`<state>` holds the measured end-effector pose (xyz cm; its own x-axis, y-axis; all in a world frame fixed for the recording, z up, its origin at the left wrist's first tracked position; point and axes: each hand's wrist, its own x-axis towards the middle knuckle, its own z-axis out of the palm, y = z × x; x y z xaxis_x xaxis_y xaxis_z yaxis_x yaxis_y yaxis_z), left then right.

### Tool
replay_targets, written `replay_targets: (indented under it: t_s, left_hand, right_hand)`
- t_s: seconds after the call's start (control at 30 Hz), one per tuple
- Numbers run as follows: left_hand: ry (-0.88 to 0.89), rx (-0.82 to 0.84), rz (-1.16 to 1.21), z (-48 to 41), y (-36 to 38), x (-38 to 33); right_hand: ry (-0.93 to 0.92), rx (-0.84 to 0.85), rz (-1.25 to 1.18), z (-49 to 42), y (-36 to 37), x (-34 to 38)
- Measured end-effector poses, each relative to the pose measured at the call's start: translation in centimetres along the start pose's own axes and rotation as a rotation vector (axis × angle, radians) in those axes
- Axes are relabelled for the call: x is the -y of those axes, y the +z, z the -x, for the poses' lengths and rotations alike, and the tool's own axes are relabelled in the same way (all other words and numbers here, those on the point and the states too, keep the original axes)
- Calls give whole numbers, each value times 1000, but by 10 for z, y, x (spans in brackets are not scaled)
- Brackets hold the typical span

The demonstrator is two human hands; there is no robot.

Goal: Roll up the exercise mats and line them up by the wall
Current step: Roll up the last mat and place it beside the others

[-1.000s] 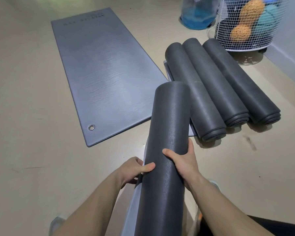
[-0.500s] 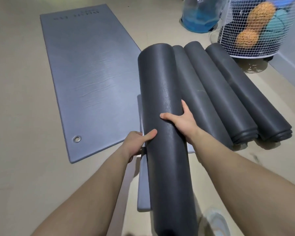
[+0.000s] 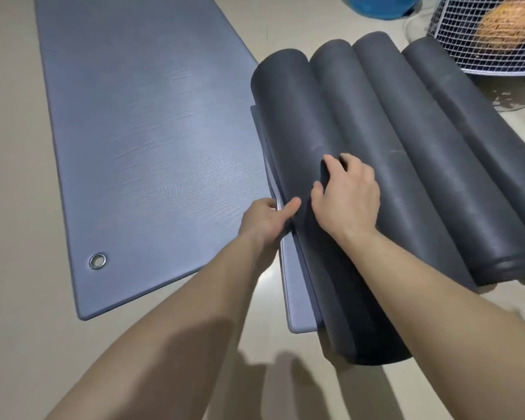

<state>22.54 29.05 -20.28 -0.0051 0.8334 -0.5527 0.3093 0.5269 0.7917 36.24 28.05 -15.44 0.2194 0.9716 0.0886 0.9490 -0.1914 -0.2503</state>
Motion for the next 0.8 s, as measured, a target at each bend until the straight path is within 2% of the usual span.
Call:
replay_targets:
  t_s: [0.03,0.1,0.17,0.23,0.33,0.47,0.53,0.73,0.8]
  left_hand:
    - [40,-21,-105,11,-12,14]
    - [125,-88,-565,32,-48,48]
    - [148,-109,-1038,42,-87,87]
    - [162,-100,-1260,49,-122,116]
    - [282,-145,-1422,48,-145,130]
    - [361,-66,-1680,46,-145,133]
    - [394,-42,-1699,45,-153,139]
    - [658,-116,-1584,42,-191,157]
    - [693,-138,-1574,56,-205,161]
  right_hand:
    - [-72,-56,28,13,0,6]
    - [-245,-71,44,39,4,22]
    - [-384,167,87,61,12,41]
    - [-403,397,152,73,28,52]
    - [-396,477,335,75,58,57]
    - [-333,577,430,79,90,69]
    - [-290,588,463,85,95,72]
    - [-286,563,559,84,96,61]
    - [-280,561,571,83,98,62]
